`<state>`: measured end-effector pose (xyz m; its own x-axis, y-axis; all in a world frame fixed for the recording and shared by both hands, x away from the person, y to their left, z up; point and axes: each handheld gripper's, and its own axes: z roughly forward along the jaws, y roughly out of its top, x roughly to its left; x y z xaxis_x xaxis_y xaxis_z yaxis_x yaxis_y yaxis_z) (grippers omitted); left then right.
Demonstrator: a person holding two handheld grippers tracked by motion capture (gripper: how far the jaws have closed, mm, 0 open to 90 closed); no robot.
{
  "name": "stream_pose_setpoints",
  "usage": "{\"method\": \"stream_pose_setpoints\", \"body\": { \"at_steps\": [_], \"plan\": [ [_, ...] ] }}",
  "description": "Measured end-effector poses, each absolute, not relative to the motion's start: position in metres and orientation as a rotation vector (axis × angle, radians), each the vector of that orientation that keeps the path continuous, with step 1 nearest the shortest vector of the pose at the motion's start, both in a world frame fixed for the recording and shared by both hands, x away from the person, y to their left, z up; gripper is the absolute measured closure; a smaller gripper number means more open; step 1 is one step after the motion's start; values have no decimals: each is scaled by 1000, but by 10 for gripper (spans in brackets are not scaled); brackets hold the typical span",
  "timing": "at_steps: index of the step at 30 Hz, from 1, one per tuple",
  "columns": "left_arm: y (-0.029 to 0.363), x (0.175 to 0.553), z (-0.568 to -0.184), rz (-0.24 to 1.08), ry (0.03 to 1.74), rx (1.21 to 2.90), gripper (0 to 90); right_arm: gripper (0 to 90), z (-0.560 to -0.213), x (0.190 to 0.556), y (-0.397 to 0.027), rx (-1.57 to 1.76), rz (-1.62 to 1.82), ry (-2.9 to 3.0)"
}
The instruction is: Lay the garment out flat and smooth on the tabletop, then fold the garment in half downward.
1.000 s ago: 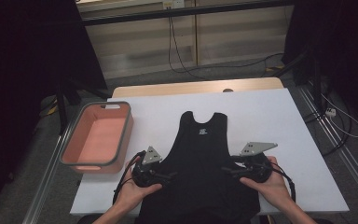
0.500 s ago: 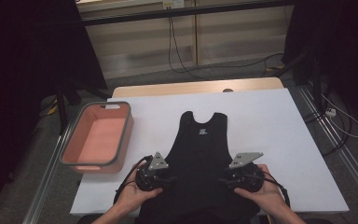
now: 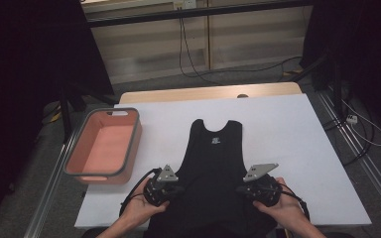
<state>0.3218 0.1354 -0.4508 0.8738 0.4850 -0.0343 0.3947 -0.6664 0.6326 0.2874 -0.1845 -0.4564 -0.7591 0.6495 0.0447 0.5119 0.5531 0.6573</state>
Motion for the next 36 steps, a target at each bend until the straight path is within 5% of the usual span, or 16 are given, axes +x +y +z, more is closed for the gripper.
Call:
{"method": "stream_pose_setpoints", "body": {
  "at_steps": [20, 24, 29, 31, 36],
  "plan": [
    [150, 288, -446, 89, 643, 2387, 878, 866, -455, 259, -191, 928, 1021, 2634],
    [150, 295, -445, 171, 641, 2320, 572, 611, -452, 263, -193, 957, 1097, 2555],
    [158, 315, -445, 268, 756, 2233, 305, 473, -446, 273, -201, 1020, 1151, 2438],
    [160, 322, -443, 316, 764, 2203, 217, 384, -445, 278, -202, 1025, 1109, 2405],
    [159, 339, -441, 331, 799, 2142, 131, 347, -439, 298, -209, 1062, 1144, 2356]
  ]
}}
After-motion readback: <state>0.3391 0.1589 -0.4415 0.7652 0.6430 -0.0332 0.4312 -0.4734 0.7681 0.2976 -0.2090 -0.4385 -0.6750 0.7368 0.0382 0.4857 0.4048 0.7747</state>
